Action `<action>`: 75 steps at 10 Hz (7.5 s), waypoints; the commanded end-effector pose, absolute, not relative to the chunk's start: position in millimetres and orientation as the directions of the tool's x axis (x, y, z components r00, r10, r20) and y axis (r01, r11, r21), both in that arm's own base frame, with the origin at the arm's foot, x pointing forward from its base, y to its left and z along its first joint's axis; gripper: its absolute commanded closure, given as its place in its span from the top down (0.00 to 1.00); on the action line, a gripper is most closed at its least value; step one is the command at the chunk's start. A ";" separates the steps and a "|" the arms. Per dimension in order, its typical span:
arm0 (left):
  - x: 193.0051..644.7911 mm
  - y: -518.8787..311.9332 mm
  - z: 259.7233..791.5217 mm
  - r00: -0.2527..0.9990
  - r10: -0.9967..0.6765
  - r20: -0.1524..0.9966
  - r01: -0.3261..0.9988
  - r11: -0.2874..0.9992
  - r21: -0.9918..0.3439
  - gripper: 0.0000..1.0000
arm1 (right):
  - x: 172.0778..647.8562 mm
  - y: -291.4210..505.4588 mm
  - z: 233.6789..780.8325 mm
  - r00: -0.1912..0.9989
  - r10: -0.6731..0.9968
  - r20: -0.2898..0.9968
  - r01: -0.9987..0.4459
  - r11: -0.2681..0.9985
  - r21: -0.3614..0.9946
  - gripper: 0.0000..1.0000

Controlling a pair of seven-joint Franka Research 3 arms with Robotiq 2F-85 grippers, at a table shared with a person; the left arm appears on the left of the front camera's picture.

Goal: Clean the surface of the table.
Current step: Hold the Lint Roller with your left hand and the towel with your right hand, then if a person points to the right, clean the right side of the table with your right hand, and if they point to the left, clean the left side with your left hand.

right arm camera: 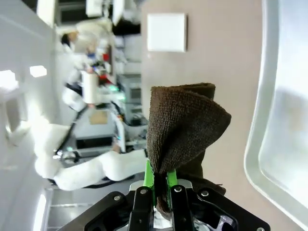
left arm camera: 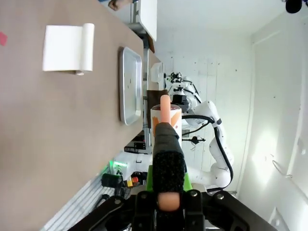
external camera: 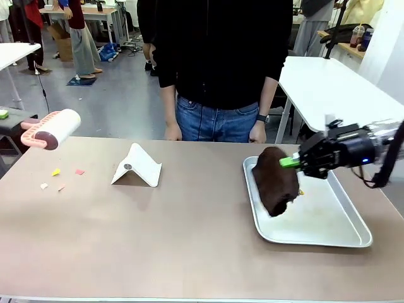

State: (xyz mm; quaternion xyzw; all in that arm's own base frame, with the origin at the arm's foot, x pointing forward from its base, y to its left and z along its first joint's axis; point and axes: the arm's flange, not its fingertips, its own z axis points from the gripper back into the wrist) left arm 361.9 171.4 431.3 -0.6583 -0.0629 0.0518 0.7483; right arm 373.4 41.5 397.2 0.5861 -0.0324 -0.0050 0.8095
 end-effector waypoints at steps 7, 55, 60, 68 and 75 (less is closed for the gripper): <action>350.7 229.1 336.6 0.927 0.372 -0.055 -0.070 0.029 -0.997 0.00 | 292.1 -98.9 390.0 0.932 -0.338 0.133 -0.141 0.001 0.990 0.00; 393.8 243.3 288.7 0.901 0.432 0.034 -0.309 0.696 -0.648 0.22 | 322.0 -134.8 407.0 0.935 -0.342 0.090 -0.092 0.011 0.996 0.00; 402.3 188.9 277.2 0.925 0.379 -0.004 -0.291 0.703 -0.649 0.22 | 322.0 -134.8 407.0 0.935 -0.342 0.090 -0.092 0.011 0.996 0.00; 422.7 104.2 270.1 0.944 0.331 -0.021 -0.261 0.703 -0.661 0.22 | 322.0 -134.8 407.0 0.935 -0.342 0.090 -0.092 0.011 0.996 0.00; 435.4 162.5 355.7 0.878 0.480 0.007 -0.185 0.353 -0.917 0.22 | 322.0 -134.8 407.0 0.935 -0.342 0.090 -0.092 0.011 0.996 0.00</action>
